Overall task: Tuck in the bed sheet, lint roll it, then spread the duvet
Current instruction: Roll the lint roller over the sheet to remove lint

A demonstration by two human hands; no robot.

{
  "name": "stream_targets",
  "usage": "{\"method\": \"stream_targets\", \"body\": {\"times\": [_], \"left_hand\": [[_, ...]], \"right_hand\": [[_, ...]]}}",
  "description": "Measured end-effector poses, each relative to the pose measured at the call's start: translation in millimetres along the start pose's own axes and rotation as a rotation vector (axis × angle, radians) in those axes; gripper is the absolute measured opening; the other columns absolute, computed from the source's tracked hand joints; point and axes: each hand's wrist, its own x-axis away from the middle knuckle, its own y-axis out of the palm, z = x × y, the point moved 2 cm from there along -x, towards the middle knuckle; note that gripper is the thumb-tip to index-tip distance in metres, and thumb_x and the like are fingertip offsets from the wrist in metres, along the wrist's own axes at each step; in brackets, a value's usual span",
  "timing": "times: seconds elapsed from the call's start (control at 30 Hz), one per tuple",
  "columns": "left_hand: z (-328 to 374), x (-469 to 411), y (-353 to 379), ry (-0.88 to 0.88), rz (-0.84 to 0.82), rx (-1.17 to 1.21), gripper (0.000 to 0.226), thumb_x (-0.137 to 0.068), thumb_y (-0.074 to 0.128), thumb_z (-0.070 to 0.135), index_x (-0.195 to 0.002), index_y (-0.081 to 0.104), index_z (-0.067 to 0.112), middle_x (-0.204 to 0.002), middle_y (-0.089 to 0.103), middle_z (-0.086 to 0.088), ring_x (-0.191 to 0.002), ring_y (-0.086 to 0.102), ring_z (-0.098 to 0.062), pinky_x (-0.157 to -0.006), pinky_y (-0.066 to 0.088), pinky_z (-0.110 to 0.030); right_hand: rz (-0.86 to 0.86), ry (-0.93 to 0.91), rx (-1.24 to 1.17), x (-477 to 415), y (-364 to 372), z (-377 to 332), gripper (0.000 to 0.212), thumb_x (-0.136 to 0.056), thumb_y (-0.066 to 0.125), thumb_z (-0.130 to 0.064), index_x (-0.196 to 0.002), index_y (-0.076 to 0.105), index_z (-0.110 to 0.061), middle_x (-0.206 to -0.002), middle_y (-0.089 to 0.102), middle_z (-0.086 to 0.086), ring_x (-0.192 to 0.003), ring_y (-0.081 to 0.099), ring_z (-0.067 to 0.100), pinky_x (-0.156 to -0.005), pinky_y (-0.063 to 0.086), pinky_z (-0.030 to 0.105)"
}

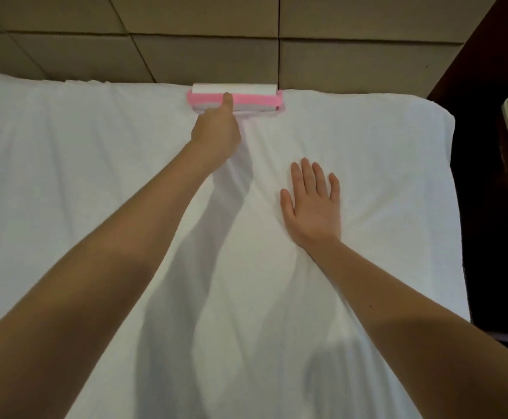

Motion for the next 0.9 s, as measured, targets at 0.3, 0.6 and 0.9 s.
{"method": "stream_targets", "body": {"times": [0.3,0.6,0.9], "left_hand": [[-29,124,3,-0.009,-0.08,-0.109,0.055,-0.101,0.03,0.019,-0.151,0.006,0.02,-0.115,0.057,-0.023,-0.106,0.054,-0.037,-0.078,0.039,-0.038],[-17,97,-8,-0.02,-0.089,0.019,0.056,-0.1,0.031,0.015,-0.151,0.009,0.014,-0.134,0.046,-0.022,-0.122,0.045,-0.036,-0.096,0.038,-0.04],[-58,257,17,-0.007,-0.173,-0.091,0.064,-0.1,0.031,0.012,-0.151,-0.006,0.02,-0.11,0.057,-0.019,-0.097,0.057,-0.034,-0.068,0.033,-0.034]], "right_hand": [[-0.027,-0.006,-0.001,4,-10,-6,0.071,-0.088,-0.007,-0.046,-0.151,0.006,-0.017,-0.159,0.001,0.001,-0.146,-0.003,0.017,-0.115,-0.011,0.036],[-0.182,-0.025,-0.036,83,-25,-19,0.055,-0.101,0.01,-0.04,-0.151,0.004,-0.017,-0.159,-0.002,-0.001,-0.146,-0.006,0.016,-0.116,-0.008,0.032],[-0.161,-0.018,-0.023,144,-15,-26,0.081,-0.08,-0.014,-0.05,-0.151,0.005,-0.017,-0.159,0.002,-0.001,-0.146,-0.003,0.016,-0.114,-0.011,0.03]]}}
